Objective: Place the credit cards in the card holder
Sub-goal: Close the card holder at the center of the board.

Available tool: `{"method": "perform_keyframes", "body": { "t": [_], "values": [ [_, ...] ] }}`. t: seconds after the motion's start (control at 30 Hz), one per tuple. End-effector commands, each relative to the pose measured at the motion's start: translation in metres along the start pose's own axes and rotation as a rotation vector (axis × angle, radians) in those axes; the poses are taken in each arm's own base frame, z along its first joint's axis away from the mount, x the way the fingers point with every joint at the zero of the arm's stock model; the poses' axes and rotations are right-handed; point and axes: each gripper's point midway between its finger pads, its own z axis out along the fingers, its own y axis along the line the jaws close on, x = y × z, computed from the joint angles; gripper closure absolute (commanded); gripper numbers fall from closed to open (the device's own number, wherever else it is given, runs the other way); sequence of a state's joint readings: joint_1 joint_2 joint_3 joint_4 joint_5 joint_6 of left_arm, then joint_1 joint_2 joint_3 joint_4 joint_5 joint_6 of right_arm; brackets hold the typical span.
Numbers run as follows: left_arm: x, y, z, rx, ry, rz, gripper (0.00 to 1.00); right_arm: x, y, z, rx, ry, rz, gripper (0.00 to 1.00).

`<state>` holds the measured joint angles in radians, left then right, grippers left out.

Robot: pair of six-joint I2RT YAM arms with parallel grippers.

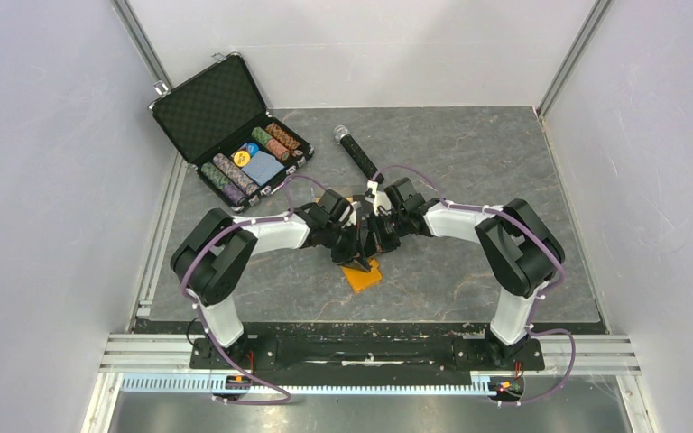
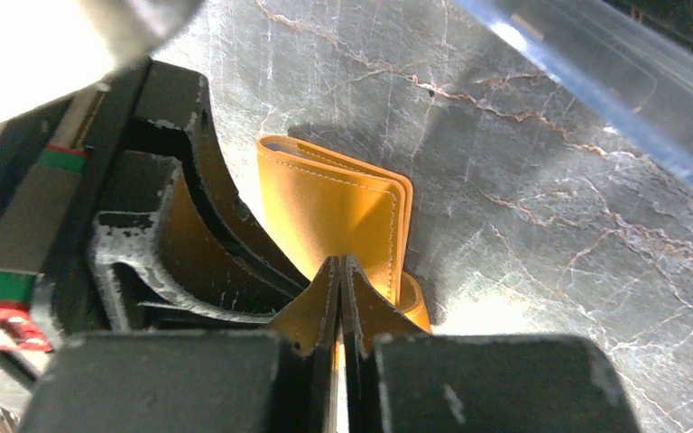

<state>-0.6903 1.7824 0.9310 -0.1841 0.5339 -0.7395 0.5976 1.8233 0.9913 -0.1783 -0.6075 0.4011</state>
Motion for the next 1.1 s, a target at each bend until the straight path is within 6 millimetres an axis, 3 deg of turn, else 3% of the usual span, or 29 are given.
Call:
{"method": "perform_keyframes", "body": {
  "t": [0.0, 0.5, 0.93, 1.07],
  "values": [
    [-0.018, -0.012, -0.016, -0.029, -0.083, 0.078, 0.98, -0.026, 0.021, -0.013, -0.036, -0.083, -0.056, 1.00],
    [-0.029, -0.009, -0.028, -0.061, -0.135, 0.056, 0.98, -0.028, 0.022, -0.019, -0.038, -0.103, -0.077, 1.00],
    [-0.037, -0.001, -0.037, -0.106, -0.165, 0.018, 0.98, -0.013, 0.015, -0.014, -0.041, -0.063, -0.067, 1.00],
    [-0.038, 0.003, -0.040, -0.124, -0.170, 0.002, 0.98, 0.000, 0.010, -0.015, -0.032, -0.030, -0.074, 1.00]
  ]
}}
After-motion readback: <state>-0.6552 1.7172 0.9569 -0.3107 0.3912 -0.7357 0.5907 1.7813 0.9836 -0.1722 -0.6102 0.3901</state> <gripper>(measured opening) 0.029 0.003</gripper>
